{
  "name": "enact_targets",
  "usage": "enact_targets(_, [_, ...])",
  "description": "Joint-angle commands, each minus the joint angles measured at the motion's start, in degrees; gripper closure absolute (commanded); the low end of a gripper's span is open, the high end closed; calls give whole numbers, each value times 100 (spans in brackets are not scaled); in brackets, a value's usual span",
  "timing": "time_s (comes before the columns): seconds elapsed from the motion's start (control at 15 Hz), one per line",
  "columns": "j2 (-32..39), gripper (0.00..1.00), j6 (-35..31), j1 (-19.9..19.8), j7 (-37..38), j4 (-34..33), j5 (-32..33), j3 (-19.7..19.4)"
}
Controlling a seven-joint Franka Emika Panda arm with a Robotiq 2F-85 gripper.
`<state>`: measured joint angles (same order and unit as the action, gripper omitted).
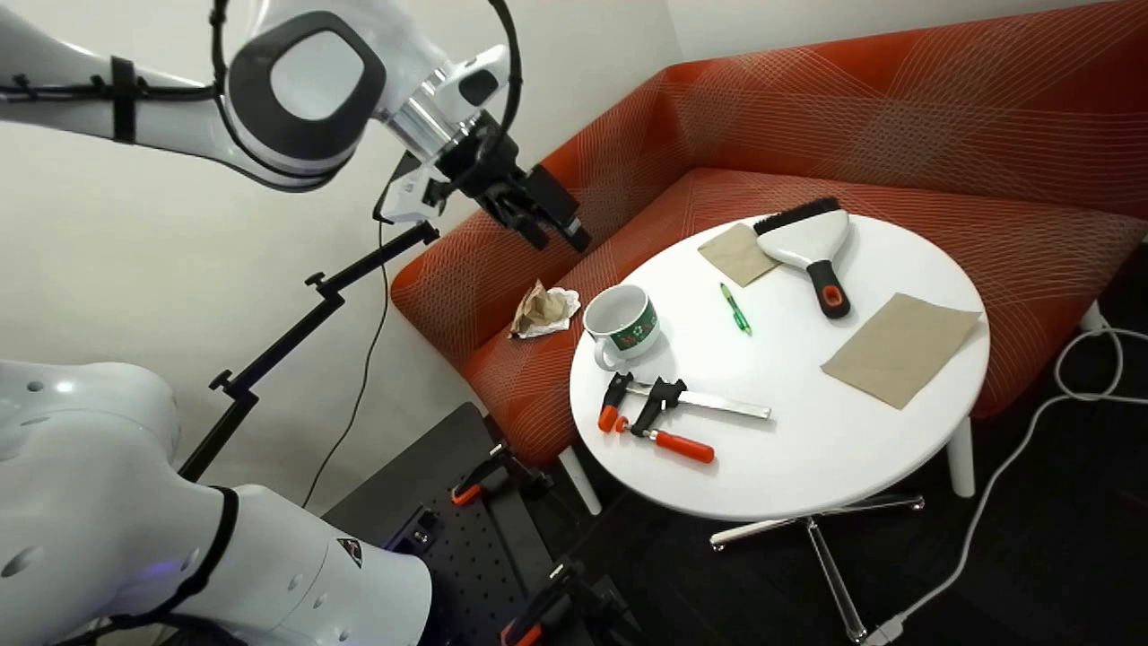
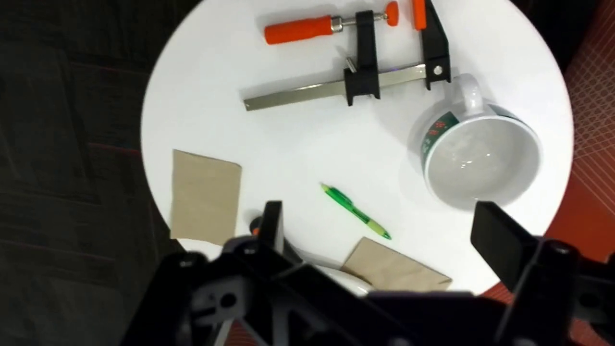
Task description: Move the green mug to the center of the table
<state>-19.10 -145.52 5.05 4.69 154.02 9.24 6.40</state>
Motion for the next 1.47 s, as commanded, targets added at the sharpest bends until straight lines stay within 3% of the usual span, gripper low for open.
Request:
enact_targets(0.0, [910, 0, -835, 229, -302, -294, -287, 46])
enact_targets(0.4, [2132, 0, -1530, 380, -485, -806, -355, 185])
enact_targets(1.0, [2203, 0, -1423, 370, -275, -821, -227, 186])
enact_targets(1.4, [2974, 0, -1704, 386, 340, -1094, 695, -127])
